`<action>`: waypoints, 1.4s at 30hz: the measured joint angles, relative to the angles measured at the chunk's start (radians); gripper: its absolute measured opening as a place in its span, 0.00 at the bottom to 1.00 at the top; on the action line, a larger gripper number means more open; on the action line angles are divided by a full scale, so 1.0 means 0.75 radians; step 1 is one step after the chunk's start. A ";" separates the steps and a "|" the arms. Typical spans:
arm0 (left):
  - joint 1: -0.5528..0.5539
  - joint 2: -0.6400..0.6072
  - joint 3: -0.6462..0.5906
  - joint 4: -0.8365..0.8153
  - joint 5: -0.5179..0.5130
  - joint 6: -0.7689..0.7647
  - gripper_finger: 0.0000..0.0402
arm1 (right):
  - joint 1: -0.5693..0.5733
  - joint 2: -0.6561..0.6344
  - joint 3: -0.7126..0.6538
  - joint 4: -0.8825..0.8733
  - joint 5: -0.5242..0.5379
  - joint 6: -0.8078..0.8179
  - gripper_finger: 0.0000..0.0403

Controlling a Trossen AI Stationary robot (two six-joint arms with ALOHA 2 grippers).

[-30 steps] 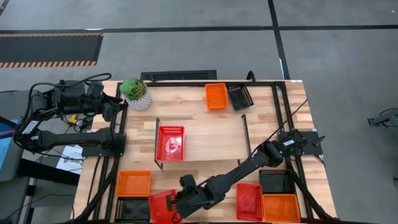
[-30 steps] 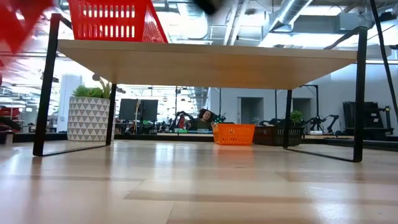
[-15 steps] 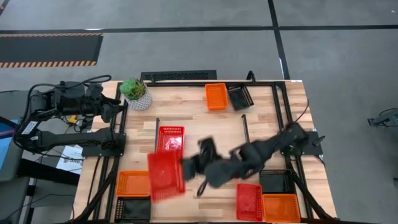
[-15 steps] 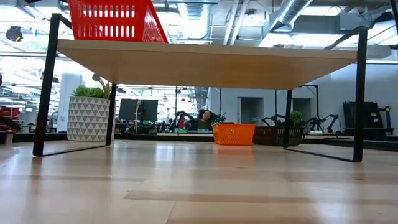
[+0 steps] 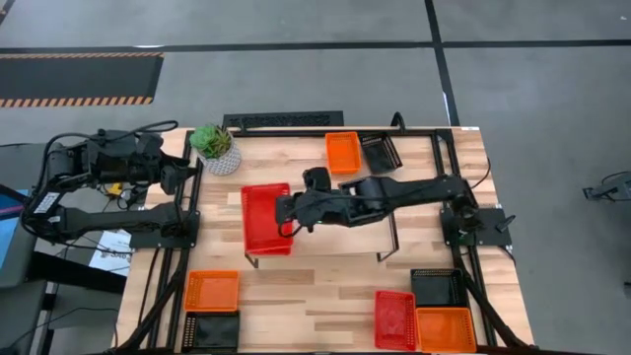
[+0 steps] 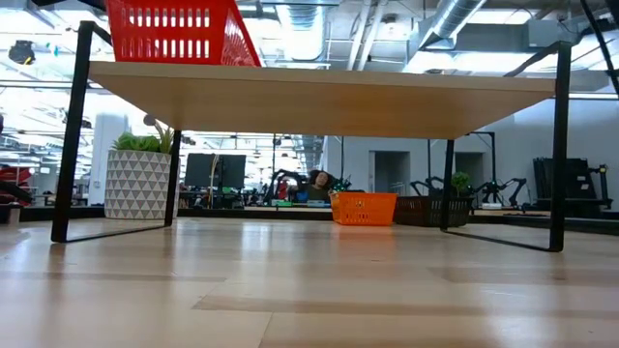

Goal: Stack baskets on shelf by color
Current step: Stack the left red bin on top of the other red bin on the shelf

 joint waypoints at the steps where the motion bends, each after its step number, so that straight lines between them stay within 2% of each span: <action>1: 0.000 -0.001 0.000 -0.008 0.000 0.000 0.62 | -0.006 0.016 0.001 0.003 -0.010 0.001 0.03; 12: 0.000 0.000 0.000 -0.025 -0.012 0.000 0.62 | -0.010 0.089 0.006 -0.006 -0.108 0.091 0.04; 20: 0.000 0.000 0.000 -0.025 -0.031 0.000 0.62 | -0.010 0.094 0.005 -0.048 -0.114 0.121 0.05; 42: 0.000 0.000 0.000 -0.025 -0.030 0.000 0.62 | -0.029 0.094 0.001 -0.078 -0.183 0.144 0.15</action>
